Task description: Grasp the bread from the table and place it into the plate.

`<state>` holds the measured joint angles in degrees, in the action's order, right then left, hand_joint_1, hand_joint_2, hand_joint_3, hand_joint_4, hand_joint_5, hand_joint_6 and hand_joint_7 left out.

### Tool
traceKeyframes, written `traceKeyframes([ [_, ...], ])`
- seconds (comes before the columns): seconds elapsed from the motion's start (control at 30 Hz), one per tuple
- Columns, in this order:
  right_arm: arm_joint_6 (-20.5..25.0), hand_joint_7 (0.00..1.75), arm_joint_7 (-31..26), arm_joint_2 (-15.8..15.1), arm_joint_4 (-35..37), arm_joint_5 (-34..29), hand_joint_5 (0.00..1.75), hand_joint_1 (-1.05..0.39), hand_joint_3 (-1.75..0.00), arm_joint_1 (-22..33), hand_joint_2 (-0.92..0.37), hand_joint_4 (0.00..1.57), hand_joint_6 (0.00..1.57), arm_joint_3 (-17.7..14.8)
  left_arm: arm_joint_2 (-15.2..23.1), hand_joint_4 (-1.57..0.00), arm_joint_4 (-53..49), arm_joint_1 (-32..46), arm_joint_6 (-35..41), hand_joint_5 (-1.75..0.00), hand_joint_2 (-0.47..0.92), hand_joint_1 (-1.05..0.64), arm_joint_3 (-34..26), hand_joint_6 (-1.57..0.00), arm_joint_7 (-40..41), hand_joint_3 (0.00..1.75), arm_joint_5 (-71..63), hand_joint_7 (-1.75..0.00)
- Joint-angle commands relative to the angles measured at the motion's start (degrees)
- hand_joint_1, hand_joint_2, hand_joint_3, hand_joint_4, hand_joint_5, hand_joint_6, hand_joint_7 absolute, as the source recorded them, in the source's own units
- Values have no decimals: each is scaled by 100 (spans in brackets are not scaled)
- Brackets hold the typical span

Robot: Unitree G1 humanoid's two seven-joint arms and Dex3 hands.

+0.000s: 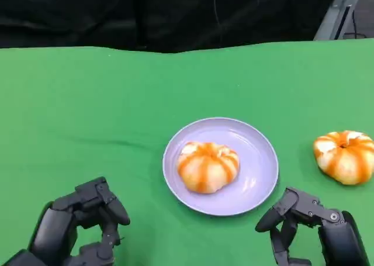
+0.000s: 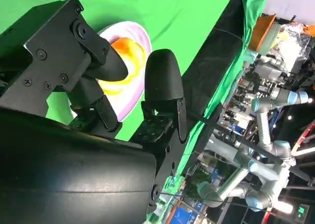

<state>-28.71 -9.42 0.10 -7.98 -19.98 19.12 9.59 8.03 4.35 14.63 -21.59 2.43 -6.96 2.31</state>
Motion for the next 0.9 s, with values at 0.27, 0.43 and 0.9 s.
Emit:
traceKeyframes([
  [0.27, -39, 132, -10, -82, 14, 78, 171, 4, -140, 9, -27, 91, 84, -83, -89, -80, -15, -42, 31, -175, 43, -2, -26, -72, -175, 134, 168, -160],
  [0.43, -59, 132, -13, -60, 31, 88, 172, 6, -141, 10, -27, 91, 84, -60, -111, -81, -18, -39, 52, -175, 43, -1, -75, -72, -277, 135, 242, -161],
  [0.9, -40, 132, -37, -61, -31, -3, 171, 5, -143, 28, -25, 92, 85, -55, -112, -80, 8, -4, 57, -175, 44, 3, -77, -70, -337, 135, 256, -161],
])
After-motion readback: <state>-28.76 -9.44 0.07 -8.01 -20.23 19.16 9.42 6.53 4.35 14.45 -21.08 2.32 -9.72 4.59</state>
